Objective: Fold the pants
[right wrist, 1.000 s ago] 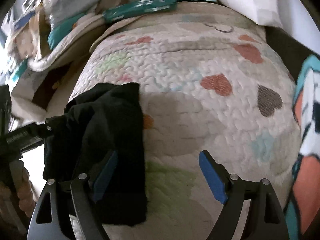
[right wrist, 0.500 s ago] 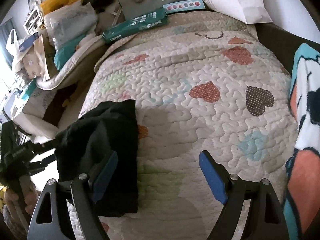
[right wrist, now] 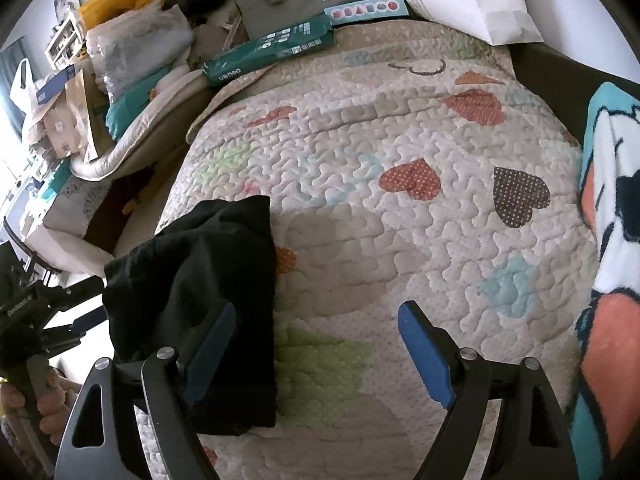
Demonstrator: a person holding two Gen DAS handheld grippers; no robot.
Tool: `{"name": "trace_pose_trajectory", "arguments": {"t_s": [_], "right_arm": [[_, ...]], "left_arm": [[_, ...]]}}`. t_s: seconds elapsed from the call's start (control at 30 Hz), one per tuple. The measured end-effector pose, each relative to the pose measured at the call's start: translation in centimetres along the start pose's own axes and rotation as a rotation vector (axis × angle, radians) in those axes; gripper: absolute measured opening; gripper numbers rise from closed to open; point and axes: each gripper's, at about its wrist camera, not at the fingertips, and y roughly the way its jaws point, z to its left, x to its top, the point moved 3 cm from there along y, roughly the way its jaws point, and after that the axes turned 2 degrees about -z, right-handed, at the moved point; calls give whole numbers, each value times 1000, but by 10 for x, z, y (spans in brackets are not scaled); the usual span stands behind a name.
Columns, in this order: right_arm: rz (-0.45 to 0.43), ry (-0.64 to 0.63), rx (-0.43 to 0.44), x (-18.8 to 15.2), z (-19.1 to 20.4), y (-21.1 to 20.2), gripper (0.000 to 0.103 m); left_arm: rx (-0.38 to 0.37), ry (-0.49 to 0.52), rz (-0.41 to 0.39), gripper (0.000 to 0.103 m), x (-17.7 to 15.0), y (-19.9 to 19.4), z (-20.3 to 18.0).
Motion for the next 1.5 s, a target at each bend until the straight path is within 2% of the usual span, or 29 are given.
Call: {"name": "trace_pose_trajectory", "arguments": {"t_s": [0.23, 0.4, 0.63, 0.73, 0.9, 1.0, 1.07, 1.2, 1.23, 1.27, 1.3, 1.33, 1.37, 1.43, 1.5], "right_arm": [[22, 13, 4, -3, -3, 9, 87], [21, 55, 30, 0, -12, 8, 87], [33, 279, 186, 7, -40, 14, 88], [38, 317, 244, 11, -39, 20, 88], [123, 307, 318, 18, -16, 45, 88], [185, 233, 322, 21, 7, 66, 88], [219, 173, 305, 20, 20, 80, 88], [227, 167, 329, 22, 32, 100, 92], [235, 163, 348, 23, 35, 104, 90], [247, 163, 373, 24, 38, 105, 85], [267, 175, 393, 26, 41, 106, 66], [269, 171, 382, 28, 43, 105, 62], [270, 156, 382, 30, 47, 103, 59], [263, 118, 388, 38, 55, 96, 49], [237, 96, 392, 49, 59, 90, 47]], "left_arm": [[-27, -1, 31, 72, -5, 8, -7], [11, 44, 32, 72, -8, 13, -17], [11, 75, 44, 72, -12, 17, -24], [2, 82, 78, 72, -17, 26, -28], [21, 111, 135, 73, -27, 47, -33], [46, 121, 153, 80, -31, 62, -31], [41, 143, 150, 88, -31, 68, -34], [40, 182, 152, 91, -31, 73, -39], [40, 185, 153, 83, -31, 72, -39], [45, 195, 154, 62, -30, 71, -40], [57, 204, 158, 55, -30, 71, -41], [56, 204, 158, 45, -29, 69, -41], [46, 194, 159, 38, -27, 67, -42], [34, 172, 159, 35, -23, 64, -44], [17, 150, 150, 35, -14, 61, -48]]}}
